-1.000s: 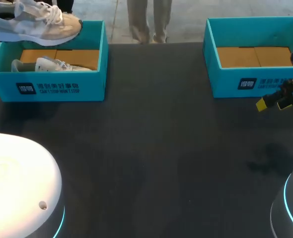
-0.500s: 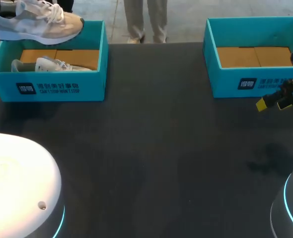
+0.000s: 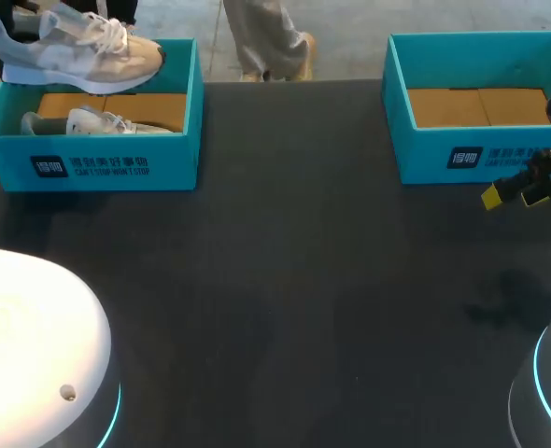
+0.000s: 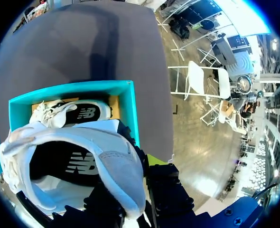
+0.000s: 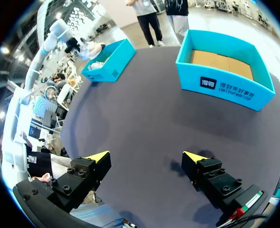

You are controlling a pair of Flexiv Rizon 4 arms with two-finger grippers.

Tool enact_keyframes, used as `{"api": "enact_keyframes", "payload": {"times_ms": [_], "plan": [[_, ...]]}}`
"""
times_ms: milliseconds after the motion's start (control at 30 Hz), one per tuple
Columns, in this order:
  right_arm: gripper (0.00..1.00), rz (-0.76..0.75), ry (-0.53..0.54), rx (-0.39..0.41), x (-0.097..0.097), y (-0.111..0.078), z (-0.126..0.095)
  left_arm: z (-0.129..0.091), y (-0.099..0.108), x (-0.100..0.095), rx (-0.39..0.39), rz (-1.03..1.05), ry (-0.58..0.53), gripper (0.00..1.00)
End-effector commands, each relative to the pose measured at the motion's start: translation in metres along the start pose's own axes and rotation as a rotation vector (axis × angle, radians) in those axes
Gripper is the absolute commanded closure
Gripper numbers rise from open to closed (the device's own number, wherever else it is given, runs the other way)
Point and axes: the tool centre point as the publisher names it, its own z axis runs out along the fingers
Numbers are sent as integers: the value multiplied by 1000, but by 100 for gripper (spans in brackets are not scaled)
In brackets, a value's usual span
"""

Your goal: Take the shoe out of the shoebox, open the shoe tongue, remove and reinsert the insole, then place the shoe into the shoebox

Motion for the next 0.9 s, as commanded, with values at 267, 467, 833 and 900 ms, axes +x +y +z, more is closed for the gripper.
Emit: {"api": "enact_keyframes", "payload": {"times_ms": [267, 467, 833, 900], "plan": [[0, 1, -1, 1, 0, 0, 1, 27, 16, -8, 60, 25, -13, 100], [0, 1, -1, 1, 0, 0, 1, 36, 14, -12, 77, 39, -10, 100], [0, 1, -1, 1, 0, 0, 1, 50, 13, -17, 108, 58, -18, 100], [0, 1, -1, 1, 0, 0, 1, 52, 13, -18, 113, 61, -19, 100]]}}
